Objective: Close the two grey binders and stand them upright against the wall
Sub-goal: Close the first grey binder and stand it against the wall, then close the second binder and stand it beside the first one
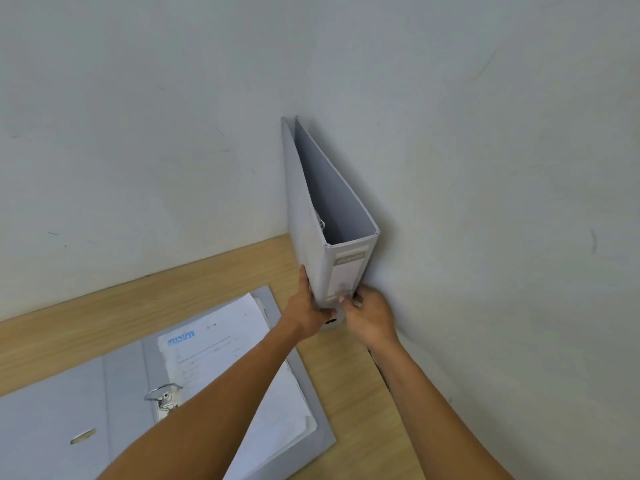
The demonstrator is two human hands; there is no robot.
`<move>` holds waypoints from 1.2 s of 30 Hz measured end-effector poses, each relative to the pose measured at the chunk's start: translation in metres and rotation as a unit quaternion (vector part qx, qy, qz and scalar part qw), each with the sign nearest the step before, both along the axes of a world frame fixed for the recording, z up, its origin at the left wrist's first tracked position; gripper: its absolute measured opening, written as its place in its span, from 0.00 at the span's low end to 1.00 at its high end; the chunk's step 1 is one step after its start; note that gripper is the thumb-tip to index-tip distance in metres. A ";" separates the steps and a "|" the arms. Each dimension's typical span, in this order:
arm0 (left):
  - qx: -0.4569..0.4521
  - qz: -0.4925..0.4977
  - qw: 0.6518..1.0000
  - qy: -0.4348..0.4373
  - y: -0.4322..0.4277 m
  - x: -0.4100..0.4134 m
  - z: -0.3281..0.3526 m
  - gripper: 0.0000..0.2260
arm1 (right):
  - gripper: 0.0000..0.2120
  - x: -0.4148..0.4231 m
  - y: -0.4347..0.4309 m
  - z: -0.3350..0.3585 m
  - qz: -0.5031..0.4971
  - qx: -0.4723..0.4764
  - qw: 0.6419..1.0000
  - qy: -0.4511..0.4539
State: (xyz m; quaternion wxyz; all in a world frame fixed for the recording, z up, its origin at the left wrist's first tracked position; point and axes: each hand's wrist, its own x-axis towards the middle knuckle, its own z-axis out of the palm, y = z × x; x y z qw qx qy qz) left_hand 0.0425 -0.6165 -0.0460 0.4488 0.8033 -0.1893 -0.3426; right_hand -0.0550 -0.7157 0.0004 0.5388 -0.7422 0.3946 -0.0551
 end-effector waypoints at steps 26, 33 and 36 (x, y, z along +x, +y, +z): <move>-0.060 0.063 0.991 0.099 0.054 -0.025 0.040 0.23 | 0.11 -0.027 0.041 0.012 0.059 0.082 0.993 0.055; -0.048 0.202 0.974 0.090 0.199 -0.046 0.028 0.14 | 0.11 -0.010 0.126 -0.001 0.169 0.092 0.979 0.071; -0.014 0.266 0.960 0.083 0.274 -0.052 0.018 0.14 | 0.13 -0.002 0.181 -0.010 0.235 0.113 0.961 0.098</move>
